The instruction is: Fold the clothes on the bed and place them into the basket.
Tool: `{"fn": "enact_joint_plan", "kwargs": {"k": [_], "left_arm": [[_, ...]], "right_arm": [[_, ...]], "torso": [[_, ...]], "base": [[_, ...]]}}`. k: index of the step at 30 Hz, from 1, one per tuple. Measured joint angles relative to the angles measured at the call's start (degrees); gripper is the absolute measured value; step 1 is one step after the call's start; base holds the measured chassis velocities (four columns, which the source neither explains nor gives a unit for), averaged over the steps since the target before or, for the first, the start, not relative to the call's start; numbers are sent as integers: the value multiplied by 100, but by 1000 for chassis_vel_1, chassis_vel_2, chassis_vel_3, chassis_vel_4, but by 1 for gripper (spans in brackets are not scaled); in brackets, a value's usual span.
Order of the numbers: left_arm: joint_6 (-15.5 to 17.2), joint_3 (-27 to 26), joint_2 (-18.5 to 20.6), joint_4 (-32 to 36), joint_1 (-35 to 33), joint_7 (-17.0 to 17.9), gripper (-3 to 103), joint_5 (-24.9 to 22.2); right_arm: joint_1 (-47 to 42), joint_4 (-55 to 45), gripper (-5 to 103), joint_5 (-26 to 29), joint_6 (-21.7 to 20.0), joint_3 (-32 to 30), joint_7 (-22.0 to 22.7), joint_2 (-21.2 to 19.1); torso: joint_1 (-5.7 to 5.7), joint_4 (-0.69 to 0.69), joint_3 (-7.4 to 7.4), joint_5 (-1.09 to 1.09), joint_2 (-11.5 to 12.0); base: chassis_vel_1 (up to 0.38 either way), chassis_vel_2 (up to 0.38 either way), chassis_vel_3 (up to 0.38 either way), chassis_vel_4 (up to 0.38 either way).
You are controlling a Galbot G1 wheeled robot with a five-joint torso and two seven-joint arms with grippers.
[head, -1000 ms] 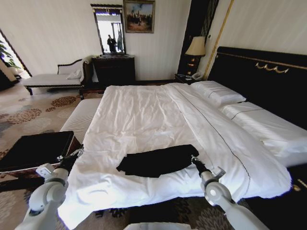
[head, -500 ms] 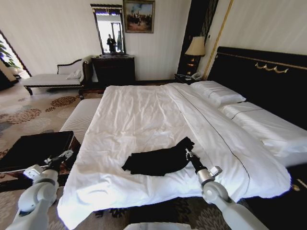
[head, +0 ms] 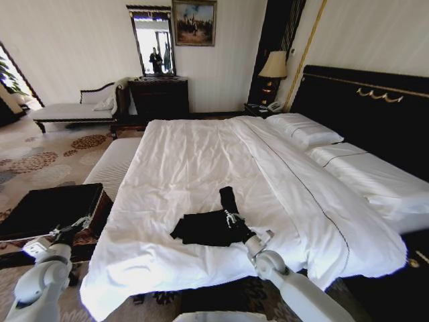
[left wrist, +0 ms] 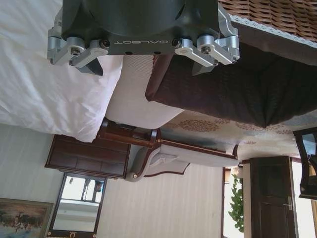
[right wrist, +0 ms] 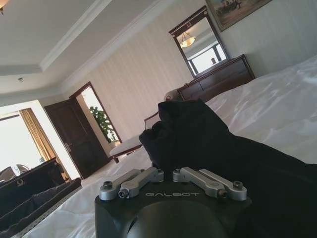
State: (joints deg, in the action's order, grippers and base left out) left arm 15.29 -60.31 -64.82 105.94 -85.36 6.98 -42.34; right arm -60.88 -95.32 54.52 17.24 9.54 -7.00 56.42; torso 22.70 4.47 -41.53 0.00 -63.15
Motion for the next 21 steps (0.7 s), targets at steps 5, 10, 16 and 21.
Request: {"fn": "enact_joint_plan", "kwargs": {"k": [5,10,16,21], "left_arm": [[4,-47,-16,64,-33,6,100,-5],[6,-84,-17,92,-35,9,100,-18],[9,-89,-21,150,-37,10,100,-26],[9,-92,-20,184,-57,10,100,-27]], "right_arm": [[316,264,2,-9,-2,454,27,151],[526,329,2,-4,-26,821,56,254],[610,357,2,-24,-37,1135,74,292],[746,381,2,-40,-30,1421,61,202]], "torso": [[0,-1,0,0,0],[0,-1,0,1,0],[0,0,0,0,0],[0,0,0,1,0]], "base": [[0,0,0,0],[0,0,0,0],[0,0,0,0],[0,0,0,0]]}}
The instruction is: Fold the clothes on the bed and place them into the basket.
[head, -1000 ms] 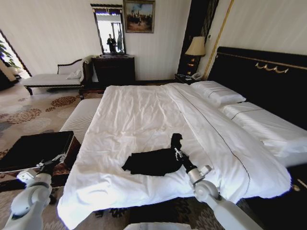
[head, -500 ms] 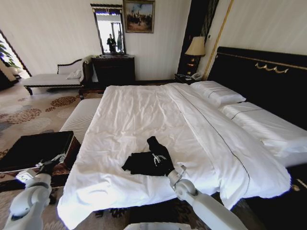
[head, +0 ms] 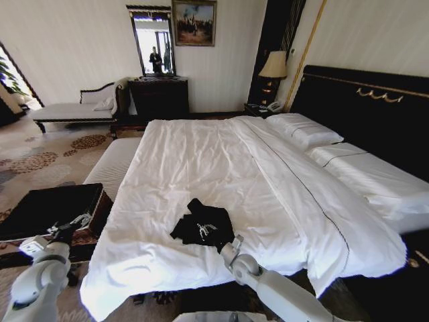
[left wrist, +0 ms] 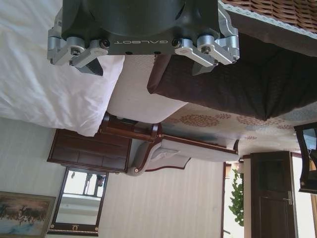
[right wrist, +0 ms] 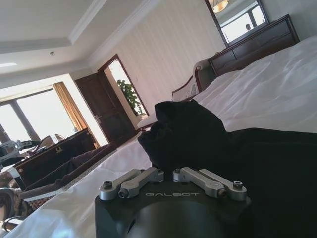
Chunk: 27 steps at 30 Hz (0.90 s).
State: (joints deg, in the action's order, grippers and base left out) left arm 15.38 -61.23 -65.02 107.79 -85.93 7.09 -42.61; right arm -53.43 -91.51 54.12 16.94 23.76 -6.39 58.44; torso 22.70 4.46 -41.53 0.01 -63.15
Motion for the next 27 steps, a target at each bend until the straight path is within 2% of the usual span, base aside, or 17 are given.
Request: {"fn": "enact_joint_plan", "kwargs": {"k": [11,14,15,17,18,19,21,25,27], "left_arm": [[2,-19,11,53,-24,2,100,-3],[2,-21,5,53,-31,5,100,-5],[2,-21,-2,53,-32,5,100,-5],[2,-20,-4,53,-32,6,100,-5],[3,-14,-14,53,-33,8,100,-5],[4,-9,-20,53,-33,8,100,-5],[6,-4,-27,53,-34,8,100,-5],[8,-10,-44,53,-40,16,100,-5],[8,-19,-44,53,-45,18,100,-5]], "right_arm": [[176,26,2,-30,10,281,40,-11],[161,59,-1,-118,28,303,203,-45],[149,55,4,-141,44,304,205,-67],[146,51,4,-147,48,305,205,-73],[123,-20,14,-193,85,309,196,-121],[108,-85,19,-225,109,311,174,-158],[95,-163,19,-271,141,314,142,-210],[90,-400,41,-334,330,285,-64,-363],[94,-459,41,-289,364,249,-115,-377]], "torso": [[0,0,0,-1,0],[0,0,0,-1,0],[0,0,0,-1,0],[0,-1,0,-1,0],[0,0,0,-1,0],[0,0,0,-1,0],[0,0,0,-1,0],[0,0,0,-1,0],[0,0,0,-1,0]], "base": [[0,0,0,0],[0,0,0,0],[0,0,0,0],[0,0,0,0],[0,0,0,0],[0,0,0,0],[0,0,0,0],[0,0,0,0],[0,0,0,0]]}}
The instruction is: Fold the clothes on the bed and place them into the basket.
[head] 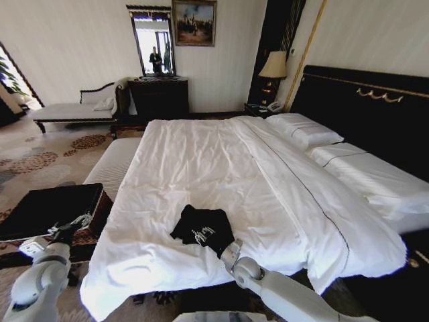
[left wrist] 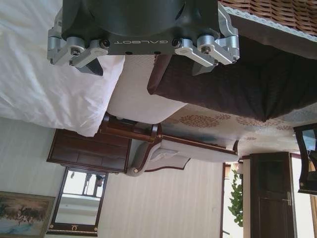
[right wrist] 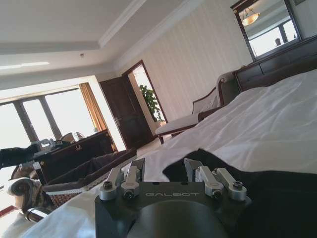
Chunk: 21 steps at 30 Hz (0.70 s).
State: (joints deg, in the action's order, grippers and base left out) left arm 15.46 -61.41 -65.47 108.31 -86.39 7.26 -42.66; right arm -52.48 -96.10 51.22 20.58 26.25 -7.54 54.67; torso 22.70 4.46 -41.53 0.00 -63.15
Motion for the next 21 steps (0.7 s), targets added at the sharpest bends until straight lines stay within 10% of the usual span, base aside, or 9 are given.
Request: {"fn": "enact_joint_plan", "kwargs": {"k": [4,13,21], "left_arm": [[0,-26,0,-10,-13,3,100,-1],[0,-19,-61,42,-11,17,100,24],[-6,-91,-84,60,-58,26,100,25]], "right_arm": [[119,-53,57,454,27,-141,-98,74],[957,592,95,1727,-683,239,1326,964],[1383,990,100,1969,-1042,783,1576,1493]], "torso": [[0,1,0,0,0],[0,0,0,2,1],[0,0,-1,1,1]], "base": [[0,0,0,0],[0,0,0,0],[0,0,0,0]]}}
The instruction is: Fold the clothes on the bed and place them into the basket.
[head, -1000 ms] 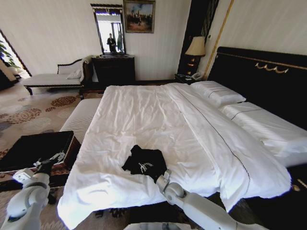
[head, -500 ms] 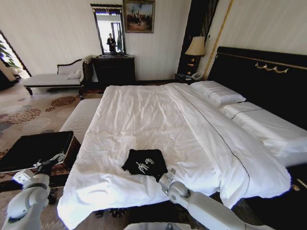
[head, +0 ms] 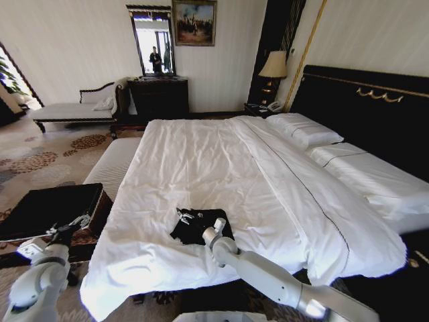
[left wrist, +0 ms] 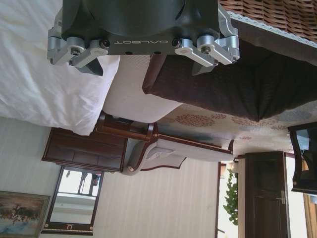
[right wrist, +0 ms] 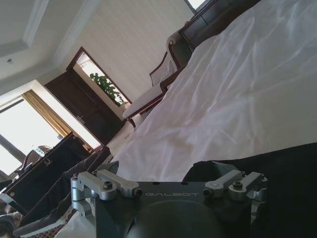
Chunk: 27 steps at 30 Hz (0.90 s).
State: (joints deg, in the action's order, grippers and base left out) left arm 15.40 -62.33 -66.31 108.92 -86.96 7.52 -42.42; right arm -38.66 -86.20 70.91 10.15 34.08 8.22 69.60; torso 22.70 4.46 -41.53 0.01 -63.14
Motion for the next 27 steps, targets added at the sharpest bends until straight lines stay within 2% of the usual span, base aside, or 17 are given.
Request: {"fn": "enact_joint_plan", "kwargs": {"k": [8,12,15,17,18,22,24,26,27], "left_arm": [[-48,-68,-76,24,-81,-1,100,-1],[-66,-76,-89,41,-120,-7,100,-1],[-85,-26,-97,53,-132,-21,100,3],[-88,-7,-99,56,-132,-26,100,4],[-106,85,-112,58,-128,-36,100,22],[-146,292,-132,92,-141,-87,100,5],[-230,708,-134,264,-264,-272,100,-85],[-257,826,-134,322,-306,-349,100,-92],[-331,1130,-131,469,-398,-555,100,-102]], "right_arm": [[205,517,100,-310,27,485,-122,401],[206,372,100,-516,182,524,-369,378],[184,-141,100,-813,525,384,-929,112],[184,-252,100,-830,565,336,-1001,49],[187,-728,100,-793,623,13,-1119,-300],[194,-1097,100,-683,615,-516,-1011,-788],[93,-1181,100,-631,556,-1115,-752,-1129],[48,-1178,100,-628,542,-1273,-667,-1207],[-87,-1139,100,-684,504,-1636,-422,-1312]], "torso": [[0,-1,0,0,0],[0,-1,0,0,0],[0,0,0,-2,0],[-1,0,0,-1,-1],[-1,-1,1,-3,-1],[-1,1,1,-2,-2],[-1,1,1,-2,-1],[-1,2,0,-3,-1],[-1,2,0,-4,-1]], "base": [[0,0,0,0],[0,0,0,0],[0,0,0,0],[0,0,0,0],[0,0,0,0],[0,0,0,0],[0,0,0,0],[0,0,0,0],[0,0,0,0]]}}
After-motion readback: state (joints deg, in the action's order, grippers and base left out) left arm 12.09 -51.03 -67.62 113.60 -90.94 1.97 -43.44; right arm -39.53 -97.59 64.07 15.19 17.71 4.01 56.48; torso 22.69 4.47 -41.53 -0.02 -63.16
